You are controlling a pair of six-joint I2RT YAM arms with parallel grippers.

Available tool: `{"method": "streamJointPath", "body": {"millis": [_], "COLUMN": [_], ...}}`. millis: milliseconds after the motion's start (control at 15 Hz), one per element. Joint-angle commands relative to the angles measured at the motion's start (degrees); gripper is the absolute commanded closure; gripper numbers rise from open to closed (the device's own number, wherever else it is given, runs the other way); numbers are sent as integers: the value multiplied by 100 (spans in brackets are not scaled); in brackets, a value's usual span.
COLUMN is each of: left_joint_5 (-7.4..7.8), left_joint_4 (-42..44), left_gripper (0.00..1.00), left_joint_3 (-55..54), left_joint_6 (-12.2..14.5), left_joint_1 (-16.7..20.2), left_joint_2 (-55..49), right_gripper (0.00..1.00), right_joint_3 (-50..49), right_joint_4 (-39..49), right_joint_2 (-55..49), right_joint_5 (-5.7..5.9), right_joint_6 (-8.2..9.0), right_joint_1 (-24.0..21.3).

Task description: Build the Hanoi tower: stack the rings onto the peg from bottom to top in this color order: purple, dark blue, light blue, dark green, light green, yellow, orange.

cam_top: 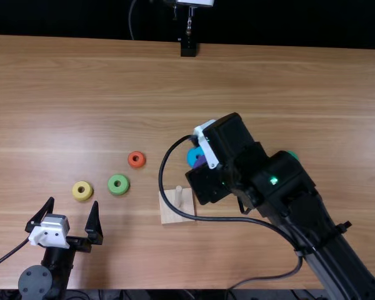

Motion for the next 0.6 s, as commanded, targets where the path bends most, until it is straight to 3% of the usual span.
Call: {"method": "streamJointPath", "body": {"millis": [0,267,400,533], "left_joint_5": [62,62,62,62], "left_joint_4": [-210,-210,-210,-210], "left_gripper": [0,0,0,0], "left_joint_3": [-99,-99,-99,-99], "left_joint_6": [51,51,51,51], "left_joint_1": [52,52,52,52], "left_joint_2": [-67,-67,-67,-67], "right_gripper": [100,100,100,100], "right_joint_3": [299,449,440,422], "right_joint_4": [-11,10,31,52], "right_joint_2": [181,489,524,541], "right_joint_5": [-22,-32,-22,-32], "right_joint_6": [28,70,239,249], "right_joint_1": [212,651,774,853]}}
